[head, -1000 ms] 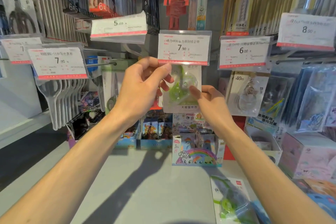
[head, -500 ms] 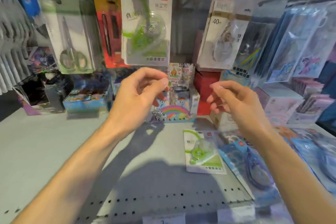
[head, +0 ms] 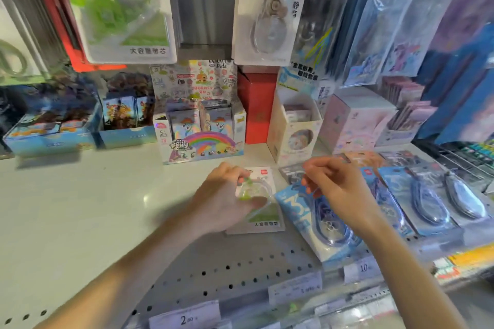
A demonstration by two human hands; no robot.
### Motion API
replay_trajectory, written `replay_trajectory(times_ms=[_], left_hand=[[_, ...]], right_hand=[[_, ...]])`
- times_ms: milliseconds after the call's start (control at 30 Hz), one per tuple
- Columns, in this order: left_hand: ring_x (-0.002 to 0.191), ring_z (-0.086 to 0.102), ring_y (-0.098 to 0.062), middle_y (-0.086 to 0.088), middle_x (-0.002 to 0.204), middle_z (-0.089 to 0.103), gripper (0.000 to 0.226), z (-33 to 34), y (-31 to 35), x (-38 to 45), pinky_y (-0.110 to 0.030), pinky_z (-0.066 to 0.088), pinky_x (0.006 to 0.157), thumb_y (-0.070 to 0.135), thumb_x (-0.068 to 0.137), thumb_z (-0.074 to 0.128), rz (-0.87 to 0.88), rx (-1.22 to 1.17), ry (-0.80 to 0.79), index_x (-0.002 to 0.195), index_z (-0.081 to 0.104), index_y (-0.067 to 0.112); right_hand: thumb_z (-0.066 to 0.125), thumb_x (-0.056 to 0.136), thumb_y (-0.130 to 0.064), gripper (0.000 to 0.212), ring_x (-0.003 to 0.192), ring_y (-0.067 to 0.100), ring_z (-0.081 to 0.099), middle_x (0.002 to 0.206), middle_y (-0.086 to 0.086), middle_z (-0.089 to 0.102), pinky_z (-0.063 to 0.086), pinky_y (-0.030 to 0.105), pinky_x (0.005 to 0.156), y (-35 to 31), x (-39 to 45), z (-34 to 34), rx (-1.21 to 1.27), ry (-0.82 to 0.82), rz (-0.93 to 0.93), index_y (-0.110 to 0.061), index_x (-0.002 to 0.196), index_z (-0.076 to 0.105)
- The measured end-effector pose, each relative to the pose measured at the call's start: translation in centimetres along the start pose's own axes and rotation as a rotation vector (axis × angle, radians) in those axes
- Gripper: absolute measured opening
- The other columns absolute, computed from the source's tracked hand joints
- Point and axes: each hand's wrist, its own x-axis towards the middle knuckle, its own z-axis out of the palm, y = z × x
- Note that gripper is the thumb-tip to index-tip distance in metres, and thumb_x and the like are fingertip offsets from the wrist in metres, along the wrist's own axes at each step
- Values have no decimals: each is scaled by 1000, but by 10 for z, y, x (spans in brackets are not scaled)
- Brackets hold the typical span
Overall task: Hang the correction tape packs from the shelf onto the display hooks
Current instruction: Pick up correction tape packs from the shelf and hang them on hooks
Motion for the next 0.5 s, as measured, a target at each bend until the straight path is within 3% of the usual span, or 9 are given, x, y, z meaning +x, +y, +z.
replay_trajectory(times_ms=[100, 500], left_hand=[[120, 48, -15, 4, 126, 47, 90, 9, -4, 5, -38, 47, 103, 78, 74, 69, -51, 160, -98, 143, 51, 24], [108, 49, -9, 13, 118, 46, 72, -9, -23, 8, -29, 46, 89, 71, 77, 70, -116, 116, 43, 133, 56, 28]], right_hand=[[63, 101, -12, 8, 65, 8, 69, 74, 2, 77, 55, 18, 65, 3, -2, 0, -30, -46, 3, -11, 96, 70], [62, 101, -9, 9, 64, 13, 67, 77, 6, 77, 55, 22, 56, -2, 11, -1, 31, -71, 132, -4, 102, 70]])
